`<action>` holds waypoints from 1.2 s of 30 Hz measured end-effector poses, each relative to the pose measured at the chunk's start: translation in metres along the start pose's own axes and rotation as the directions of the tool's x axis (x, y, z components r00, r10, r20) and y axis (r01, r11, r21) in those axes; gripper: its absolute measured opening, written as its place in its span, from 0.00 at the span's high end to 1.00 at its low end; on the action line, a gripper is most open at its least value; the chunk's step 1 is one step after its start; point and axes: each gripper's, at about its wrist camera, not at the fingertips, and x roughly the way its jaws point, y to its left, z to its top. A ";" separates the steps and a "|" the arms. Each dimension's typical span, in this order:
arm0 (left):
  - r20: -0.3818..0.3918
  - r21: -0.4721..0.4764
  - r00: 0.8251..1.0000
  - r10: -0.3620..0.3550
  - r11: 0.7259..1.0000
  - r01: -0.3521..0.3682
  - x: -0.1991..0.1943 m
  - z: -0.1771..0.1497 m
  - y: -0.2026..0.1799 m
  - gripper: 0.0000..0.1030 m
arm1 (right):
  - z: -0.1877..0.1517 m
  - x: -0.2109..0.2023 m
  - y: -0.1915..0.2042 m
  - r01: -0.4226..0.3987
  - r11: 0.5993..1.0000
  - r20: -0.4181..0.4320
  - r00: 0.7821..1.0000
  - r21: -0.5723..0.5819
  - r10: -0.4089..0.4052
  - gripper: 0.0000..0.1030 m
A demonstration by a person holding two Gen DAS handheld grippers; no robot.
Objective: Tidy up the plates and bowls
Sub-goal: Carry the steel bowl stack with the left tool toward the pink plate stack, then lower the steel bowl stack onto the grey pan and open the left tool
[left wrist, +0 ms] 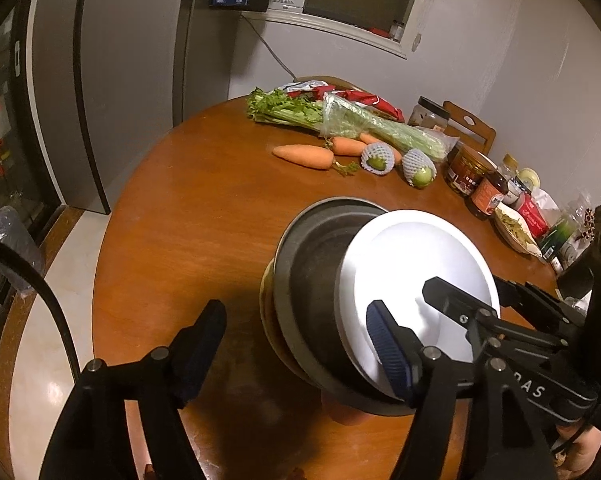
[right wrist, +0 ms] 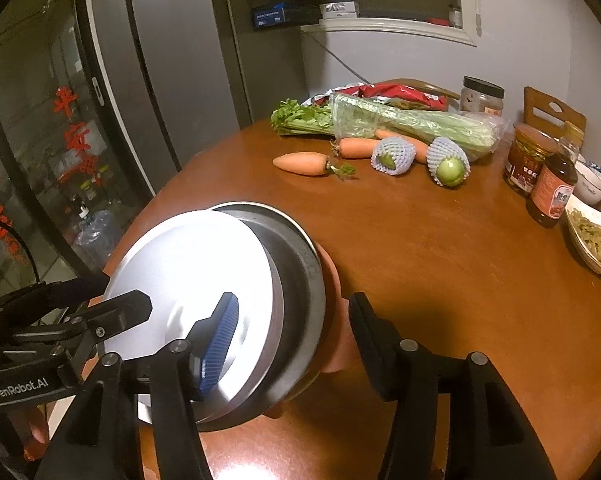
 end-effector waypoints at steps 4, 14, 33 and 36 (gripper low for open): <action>0.007 0.006 1.000 0.013 1.000 -0.013 -0.001 0.000 0.000 0.26 | -0.001 -0.003 0.002 0.002 1.000 0.009 1.000 -0.009 -0.002 0.41; 0.013 0.013 1.000 0.016 1.000 -0.016 -0.001 0.000 0.000 0.24 | 0.000 -0.005 0.004 0.053 0.998 0.031 0.998 -0.030 -0.052 0.36; 0.099 0.032 0.994 0.049 0.998 -0.053 -0.027 -0.005 -0.004 0.19 | -0.001 -0.024 0.008 0.129 0.990 0.102 0.987 -0.054 -0.123 0.31; 0.118 0.033 0.991 0.063 0.997 -0.067 -0.032 -0.005 -0.005 0.19 | -0.002 -0.029 0.008 0.124 0.991 0.116 0.986 -0.053 -0.117 0.31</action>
